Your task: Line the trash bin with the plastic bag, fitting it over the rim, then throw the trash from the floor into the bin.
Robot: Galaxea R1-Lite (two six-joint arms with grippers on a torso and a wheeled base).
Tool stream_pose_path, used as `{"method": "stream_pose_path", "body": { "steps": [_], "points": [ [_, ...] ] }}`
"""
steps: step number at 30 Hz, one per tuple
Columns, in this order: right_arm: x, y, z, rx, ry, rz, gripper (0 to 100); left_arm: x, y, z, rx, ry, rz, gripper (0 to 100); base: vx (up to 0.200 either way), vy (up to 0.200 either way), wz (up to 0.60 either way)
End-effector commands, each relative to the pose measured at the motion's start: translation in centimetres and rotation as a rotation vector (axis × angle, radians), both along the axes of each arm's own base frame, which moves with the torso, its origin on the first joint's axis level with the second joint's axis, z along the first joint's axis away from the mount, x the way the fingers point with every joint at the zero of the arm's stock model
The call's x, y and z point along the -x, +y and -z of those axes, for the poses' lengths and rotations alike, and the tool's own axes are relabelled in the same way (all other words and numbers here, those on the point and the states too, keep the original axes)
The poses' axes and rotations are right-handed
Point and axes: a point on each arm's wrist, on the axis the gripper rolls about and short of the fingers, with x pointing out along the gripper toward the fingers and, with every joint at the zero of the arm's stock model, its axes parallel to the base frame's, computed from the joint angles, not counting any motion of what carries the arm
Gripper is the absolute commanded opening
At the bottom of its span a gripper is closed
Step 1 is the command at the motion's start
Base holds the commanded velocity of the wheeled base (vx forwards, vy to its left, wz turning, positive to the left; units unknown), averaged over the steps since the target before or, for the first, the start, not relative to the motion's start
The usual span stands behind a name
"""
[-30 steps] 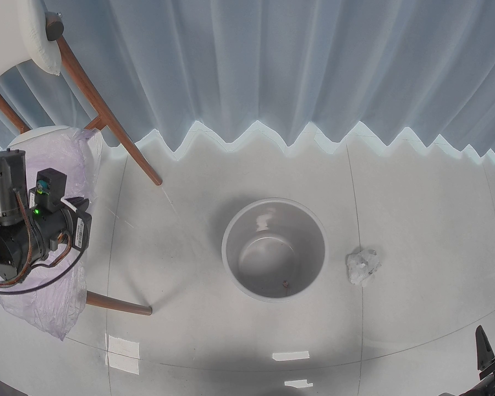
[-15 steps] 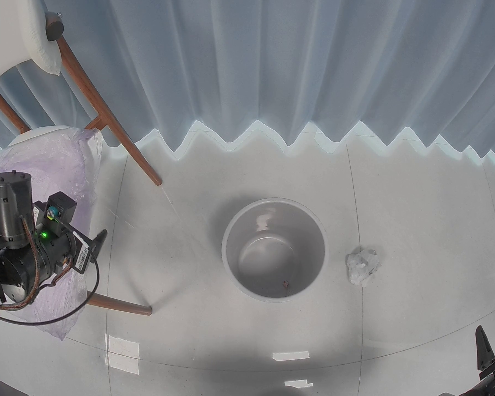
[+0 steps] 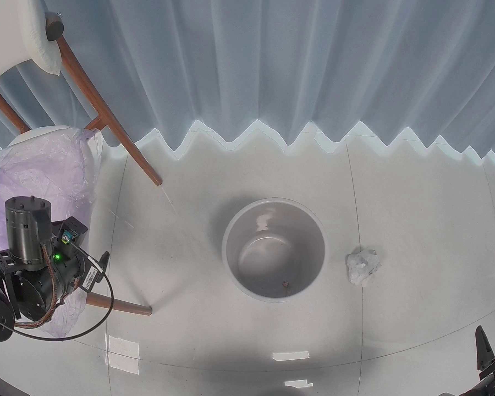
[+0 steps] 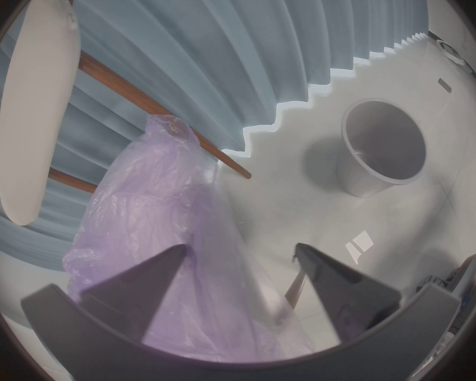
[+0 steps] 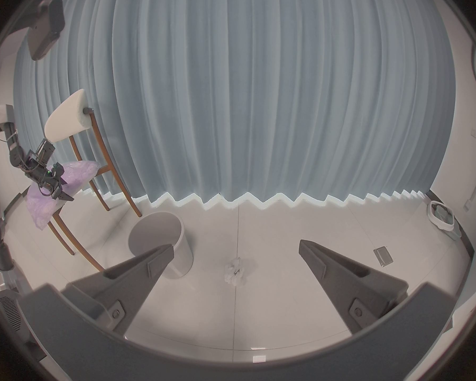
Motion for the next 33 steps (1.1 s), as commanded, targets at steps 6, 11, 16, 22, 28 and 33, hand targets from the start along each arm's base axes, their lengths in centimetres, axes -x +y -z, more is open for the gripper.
{"method": "stream_pose_path", "body": {
  "steps": [6,11,16,22,28,33],
  "points": [
    [0.0,0.0,0.5,0.0,0.003,0.0,100,0.2,0.5,0.2,-0.002,-0.001,-0.029,0,0.0,0.0,0.0],
    [0.0,0.0,0.5,0.0,0.002,0.0,100,1.1,1.3,-0.3,0.017,-0.029,-0.051,0,0.0,0.0,0.0],
    [0.0,0.0,0.5,0.0,0.002,0.0,100,2.1,1.8,-1.9,0.054,-0.109,-0.056,0,0.0,0.0,0.0],
    [0.0,0.0,0.5,0.0,0.002,0.0,100,3.5,2.1,-4.3,0.169,-0.216,0.005,0,0.0,0.0,0.0],
    [0.0,0.0,0.5,0.0,0.003,0.0,100,4.3,2.1,-5.9,0.288,-0.279,0.093,0,0.0,0.0,0.0],
    [0.0,0.0,0.5,0.0,0.003,0.0,100,4.8,1.9,-6.2,0.388,-0.271,0.223,0,0.0,0.0,0.0]
  ]
}}
